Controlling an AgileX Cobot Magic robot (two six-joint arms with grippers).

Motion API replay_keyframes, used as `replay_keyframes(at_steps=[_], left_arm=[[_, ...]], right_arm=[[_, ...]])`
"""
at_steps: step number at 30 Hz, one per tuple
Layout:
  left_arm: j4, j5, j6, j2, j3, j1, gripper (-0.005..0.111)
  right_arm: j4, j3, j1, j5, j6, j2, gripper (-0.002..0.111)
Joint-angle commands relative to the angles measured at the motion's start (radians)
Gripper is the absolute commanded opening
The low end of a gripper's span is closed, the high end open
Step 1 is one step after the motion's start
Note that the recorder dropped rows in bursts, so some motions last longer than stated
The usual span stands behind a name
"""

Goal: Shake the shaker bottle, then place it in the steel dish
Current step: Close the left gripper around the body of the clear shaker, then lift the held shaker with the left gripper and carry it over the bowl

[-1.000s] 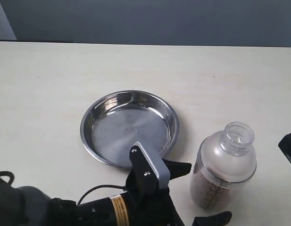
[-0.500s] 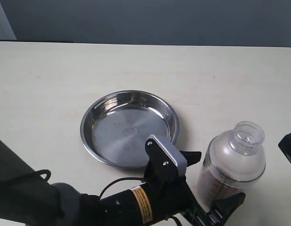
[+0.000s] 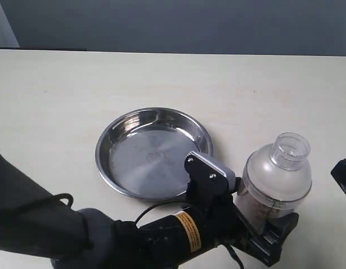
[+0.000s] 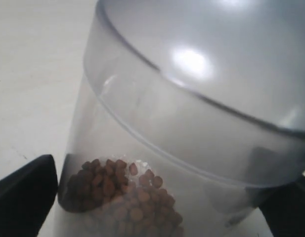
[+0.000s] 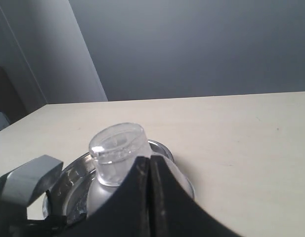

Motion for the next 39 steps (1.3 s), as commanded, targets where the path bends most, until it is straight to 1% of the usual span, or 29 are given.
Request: replay_keyframes(at_steps=[1, 4, 12, 15, 18, 27, 31, 39], left_arm=[[-0.022, 0.077, 0.004, 0.006, -0.044, -0.003, 0.106], [-0.024, 0.103, 0.004, 0.007, -0.054, -0.003, 0.106], [-0.088, 0.107, -0.004, 0.015, -0.068, -0.009, 0.106], [-0.100, 0.107, 0.011, 0.017, -0.068, -0.011, 0.106], [-0.097, 0.104, 0.072, 0.017, -0.068, -0.011, 0.106], [-0.088, 0.109, 0.074, 0.017, -0.092, -0.013, 0.106], [-0.100, 0.114, 0.102, 0.017, -0.116, -0.013, 0.106], [-0.139, 0.162, 0.136, 0.023, -0.148, -0.004, 0.106]], right_arm=[[0.003, 0.002, -0.001, -0.009, -0.004, -0.004, -0.001], [0.003, 0.002, -0.001, -0.009, -0.004, -0.004, -0.001], [-0.017, 0.002, -0.001, -0.048, -0.004, -0.004, -0.001], [-0.017, 0.002, -0.001, -0.072, -0.004, -0.004, -0.001], [-0.017, 0.002, -0.001, -0.075, -0.004, -0.004, -0.001], [-0.012, 0.002, -0.001, -0.079, -0.004, -0.004, -0.001], [-0.012, 0.002, -0.001, -0.079, -0.004, -0.004, -0.001], [-0.012, 0.002, -0.001, -0.083, -0.004, -0.004, -0.001]])
